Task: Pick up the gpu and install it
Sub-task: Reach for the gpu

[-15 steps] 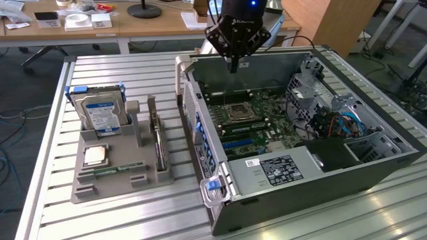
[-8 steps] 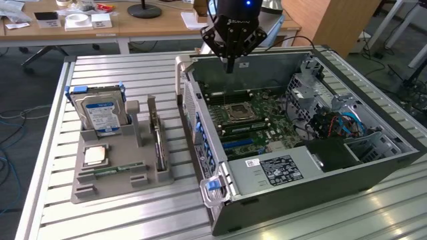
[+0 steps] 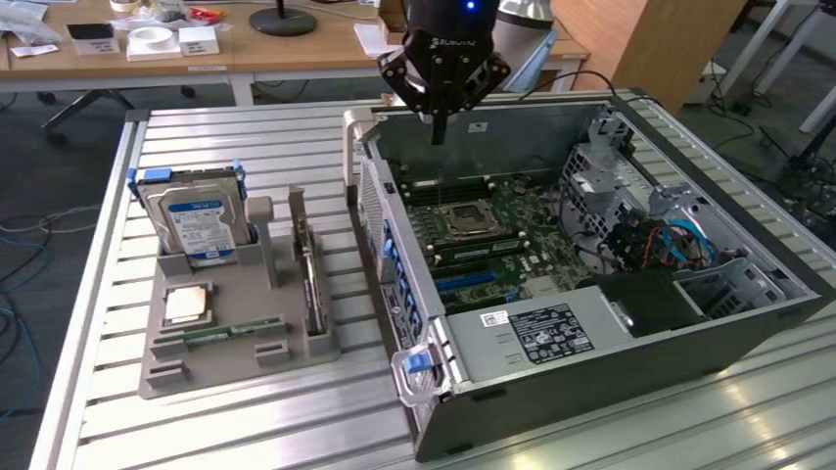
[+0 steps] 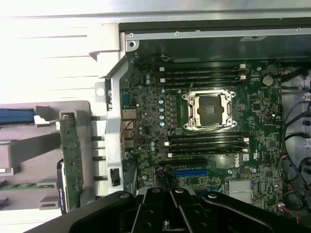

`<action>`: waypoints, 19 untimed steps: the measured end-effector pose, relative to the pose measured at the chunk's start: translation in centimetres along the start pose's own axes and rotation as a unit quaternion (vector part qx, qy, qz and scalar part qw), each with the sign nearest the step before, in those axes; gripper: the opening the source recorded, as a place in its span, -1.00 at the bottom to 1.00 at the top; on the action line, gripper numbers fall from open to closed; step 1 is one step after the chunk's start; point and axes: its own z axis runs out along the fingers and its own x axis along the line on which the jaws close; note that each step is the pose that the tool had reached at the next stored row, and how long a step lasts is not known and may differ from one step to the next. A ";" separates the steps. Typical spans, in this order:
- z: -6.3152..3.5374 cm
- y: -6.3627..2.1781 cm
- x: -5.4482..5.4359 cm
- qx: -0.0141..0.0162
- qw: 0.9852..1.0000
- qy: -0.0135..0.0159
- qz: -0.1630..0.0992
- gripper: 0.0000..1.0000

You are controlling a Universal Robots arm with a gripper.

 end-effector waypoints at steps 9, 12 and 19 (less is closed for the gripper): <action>-0.04 -0.11 1.5 0.000 1.000 0.000 0.000 -0.79; -0.06 -0.15 2.0 0.000 1.000 0.000 0.000 -0.79; -0.07 -0.22 3.0 0.000 1.000 -0.001 0.000 -0.79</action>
